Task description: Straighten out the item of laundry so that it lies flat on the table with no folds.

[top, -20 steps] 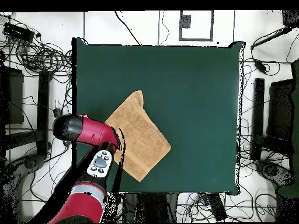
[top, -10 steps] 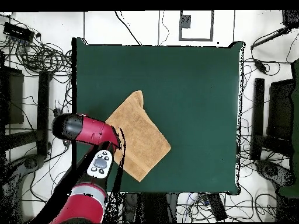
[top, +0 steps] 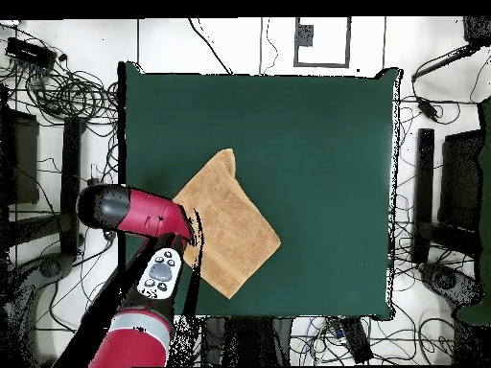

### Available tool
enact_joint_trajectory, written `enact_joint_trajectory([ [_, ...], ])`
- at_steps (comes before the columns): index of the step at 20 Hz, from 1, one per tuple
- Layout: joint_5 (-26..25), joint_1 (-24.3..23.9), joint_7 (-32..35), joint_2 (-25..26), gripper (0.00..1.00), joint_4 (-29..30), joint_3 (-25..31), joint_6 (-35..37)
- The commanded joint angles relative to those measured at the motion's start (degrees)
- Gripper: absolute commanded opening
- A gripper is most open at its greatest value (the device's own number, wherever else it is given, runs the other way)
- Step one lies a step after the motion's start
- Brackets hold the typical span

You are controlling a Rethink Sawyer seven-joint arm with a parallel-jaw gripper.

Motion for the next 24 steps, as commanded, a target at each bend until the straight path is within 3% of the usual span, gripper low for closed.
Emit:
enact_joint_trajectory([
  [1,-0.3,0.54,9.05,-0.24,1.0,6.39,3.43,0.73],
  [7,-0.52,-1.03,6.29,4.84,1.0,4.72,5.67,-5.54],
  [17,-1.94,-2.38,3.5,1.59,1.0,8.83,5.48,-4.81],
  [24,-2.11,-2.34,4.41,3.0,1.0,7.77,5.36,-5.85],
])
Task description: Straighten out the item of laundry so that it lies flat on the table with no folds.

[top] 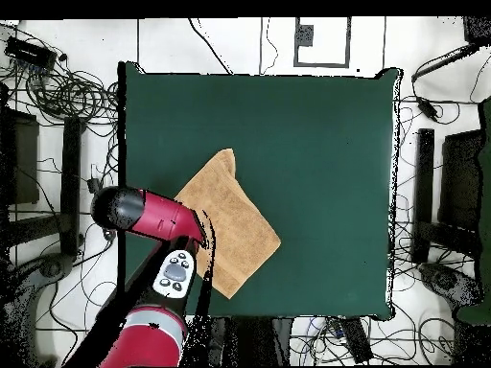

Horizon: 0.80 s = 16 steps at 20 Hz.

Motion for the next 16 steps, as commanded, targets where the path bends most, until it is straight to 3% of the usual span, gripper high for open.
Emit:
enact_joint_trajectory([
  [1,-2.2,0.05,4.88,3.26,1.0,4.45,4.51,-3.57],
  [16,-1.74,-0.04,5.66,1.92,1.0,4.49,4.33,-2.84],
])
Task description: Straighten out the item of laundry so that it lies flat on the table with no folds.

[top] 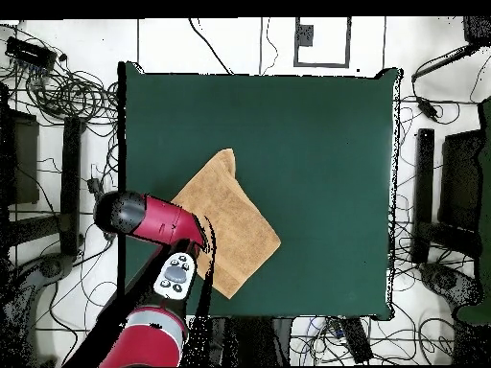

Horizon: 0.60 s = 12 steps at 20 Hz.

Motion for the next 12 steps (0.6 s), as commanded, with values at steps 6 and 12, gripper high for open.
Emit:
enact_joint_trajectory([
  [6,-1.4,-0.03,5.96,2.12,1.0,2.79,4.07,-2.82],
  [12,-1.63,-0.06,5.63,1.83,1.0,2.88,3.98,-2.59],
])
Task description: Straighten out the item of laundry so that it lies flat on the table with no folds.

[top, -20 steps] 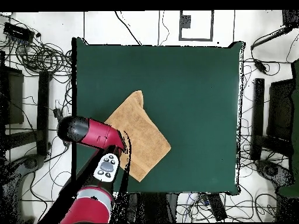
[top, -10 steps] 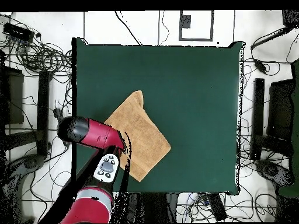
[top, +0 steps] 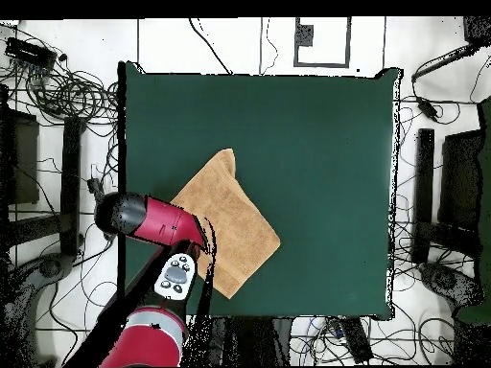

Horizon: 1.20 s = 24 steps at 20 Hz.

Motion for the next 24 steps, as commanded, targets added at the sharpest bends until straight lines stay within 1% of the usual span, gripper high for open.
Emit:
enact_joint_trajectory([
  [1,-1.52,-0.27,5.42,1.86,1.0,2.62,4.27,-2.92],
  [5,-1.05,-0.11,5.85,2.8,1.0,1.82,4.71,-3.77],
  [10,-0.28,0.01,6.48,5.23,1.0,-0.23,5.5,-5.81],
  [13,0.03,-0.26,7.01,6.69,1.0,-2.44,5.32,-5.66],
  [15,0.42,-0.24,8.02,7.4,1.0,-4.44,4.95,-4.31],
  [18,0.53,0.69,9.86,10.45,1.0,-8.97,3.37,-3.3],
  [21,0.27,0.19,8.97,12.52,1.0,-11.08,3.58,-3.45],
  [24,0.1,-0.57,7.51,13.29,1.0,-11.12,4.36,-4.25],
])
